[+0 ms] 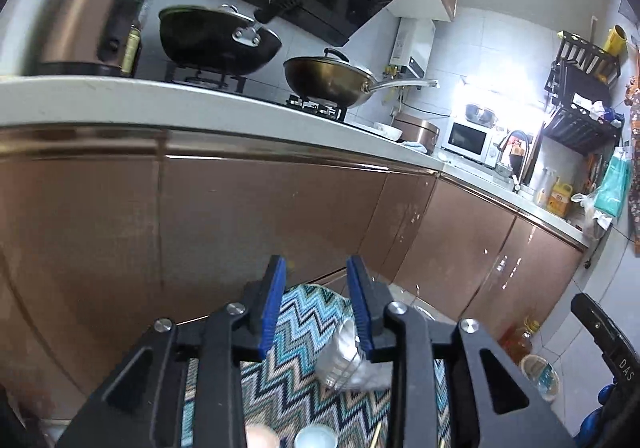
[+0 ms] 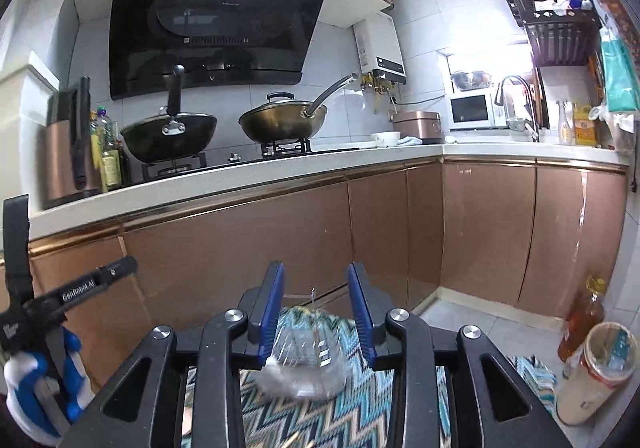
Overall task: Organize utensils
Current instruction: 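Move both tools back over the remaining chopsticks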
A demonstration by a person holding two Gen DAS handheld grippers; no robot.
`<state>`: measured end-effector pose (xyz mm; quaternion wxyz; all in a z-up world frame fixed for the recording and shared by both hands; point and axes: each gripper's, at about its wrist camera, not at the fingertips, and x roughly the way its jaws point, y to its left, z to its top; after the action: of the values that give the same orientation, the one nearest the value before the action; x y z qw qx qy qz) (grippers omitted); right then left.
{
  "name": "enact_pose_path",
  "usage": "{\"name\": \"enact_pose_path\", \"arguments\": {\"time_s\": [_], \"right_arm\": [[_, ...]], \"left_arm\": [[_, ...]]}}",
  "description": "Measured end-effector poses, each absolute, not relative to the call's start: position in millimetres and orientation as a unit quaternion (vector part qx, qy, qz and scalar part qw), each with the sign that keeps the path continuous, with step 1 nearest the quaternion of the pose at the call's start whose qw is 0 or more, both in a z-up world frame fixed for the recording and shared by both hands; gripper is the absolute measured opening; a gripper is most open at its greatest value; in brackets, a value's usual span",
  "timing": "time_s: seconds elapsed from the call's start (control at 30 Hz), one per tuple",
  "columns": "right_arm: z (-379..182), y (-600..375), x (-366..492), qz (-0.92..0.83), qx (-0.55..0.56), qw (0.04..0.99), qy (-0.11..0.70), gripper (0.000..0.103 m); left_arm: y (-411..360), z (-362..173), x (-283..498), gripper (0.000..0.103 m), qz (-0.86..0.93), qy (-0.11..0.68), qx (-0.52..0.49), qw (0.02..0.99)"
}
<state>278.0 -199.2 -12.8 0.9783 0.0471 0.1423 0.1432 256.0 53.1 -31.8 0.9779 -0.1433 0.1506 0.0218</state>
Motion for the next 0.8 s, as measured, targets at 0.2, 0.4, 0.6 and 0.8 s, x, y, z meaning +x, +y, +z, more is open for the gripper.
{"name": "enact_pose_path", "arguments": {"time_s": [0.2, 0.4, 0.6, 0.8], "right_arm": [[10, -204, 223, 0.138, 0.057, 0.976, 0.159, 0.031], [20, -202, 186, 0.146, 0.066, 0.969, 0.187, 0.031], [-6, -211, 183, 0.146, 0.083, 0.951, 0.259, 0.031], [-80, -214, 224, 0.137, 0.111, 0.908, 0.381, 0.031]], "left_arm": [[68, -12, 198, 0.031, 0.002, 0.177, -0.148, 0.973], [76, -14, 158, 0.031, -0.059, 0.217, -0.164, 0.960], [68, -45, 154, 0.031, -0.097, 0.275, -0.165, 0.942], [43, -101, 181, 0.031, -0.157, 0.371, -0.165, 0.900]]}}
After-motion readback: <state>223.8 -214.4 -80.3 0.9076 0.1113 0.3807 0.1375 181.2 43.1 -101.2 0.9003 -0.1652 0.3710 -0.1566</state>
